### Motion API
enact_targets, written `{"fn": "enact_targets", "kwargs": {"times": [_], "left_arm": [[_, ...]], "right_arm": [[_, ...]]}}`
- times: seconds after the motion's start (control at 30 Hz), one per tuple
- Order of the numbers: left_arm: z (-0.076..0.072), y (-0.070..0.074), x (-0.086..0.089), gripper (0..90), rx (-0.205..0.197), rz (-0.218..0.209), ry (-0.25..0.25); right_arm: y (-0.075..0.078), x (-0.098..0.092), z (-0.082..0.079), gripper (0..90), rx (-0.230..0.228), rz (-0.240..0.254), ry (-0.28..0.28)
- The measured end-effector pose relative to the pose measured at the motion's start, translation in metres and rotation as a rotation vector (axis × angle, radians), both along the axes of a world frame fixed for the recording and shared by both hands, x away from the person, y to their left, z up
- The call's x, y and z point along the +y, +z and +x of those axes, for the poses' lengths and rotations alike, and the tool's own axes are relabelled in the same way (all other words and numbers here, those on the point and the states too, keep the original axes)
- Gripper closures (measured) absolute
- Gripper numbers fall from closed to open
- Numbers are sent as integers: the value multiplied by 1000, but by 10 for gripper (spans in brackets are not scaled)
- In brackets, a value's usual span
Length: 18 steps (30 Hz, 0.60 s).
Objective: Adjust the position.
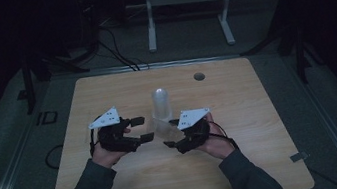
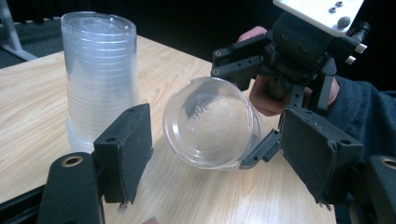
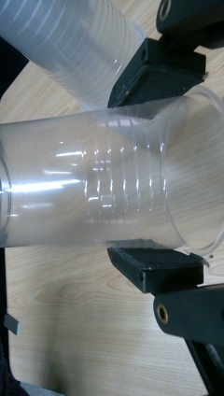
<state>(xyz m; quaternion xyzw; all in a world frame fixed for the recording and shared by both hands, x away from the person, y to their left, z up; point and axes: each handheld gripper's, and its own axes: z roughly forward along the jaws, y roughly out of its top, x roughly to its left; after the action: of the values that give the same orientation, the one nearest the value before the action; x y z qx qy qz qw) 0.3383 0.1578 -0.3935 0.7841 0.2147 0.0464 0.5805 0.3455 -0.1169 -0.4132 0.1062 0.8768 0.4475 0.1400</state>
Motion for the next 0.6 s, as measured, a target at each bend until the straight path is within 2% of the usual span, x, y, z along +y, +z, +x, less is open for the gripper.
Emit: {"fn": "enact_targets", "kwargs": {"times": [0.23,0.27,0.6], "left_arm": [[-1,0,-1,256,-11,31,-2],[-1,-1,-2,255,-12,34,-2],[-2,-1,-5,254,-21,82,-2]], "right_arm": [[0,0,0,282,-6,-45,11],[0,0,0,282,-10,-64,13],[4,2,-2,282,-45,-138,25]]}}
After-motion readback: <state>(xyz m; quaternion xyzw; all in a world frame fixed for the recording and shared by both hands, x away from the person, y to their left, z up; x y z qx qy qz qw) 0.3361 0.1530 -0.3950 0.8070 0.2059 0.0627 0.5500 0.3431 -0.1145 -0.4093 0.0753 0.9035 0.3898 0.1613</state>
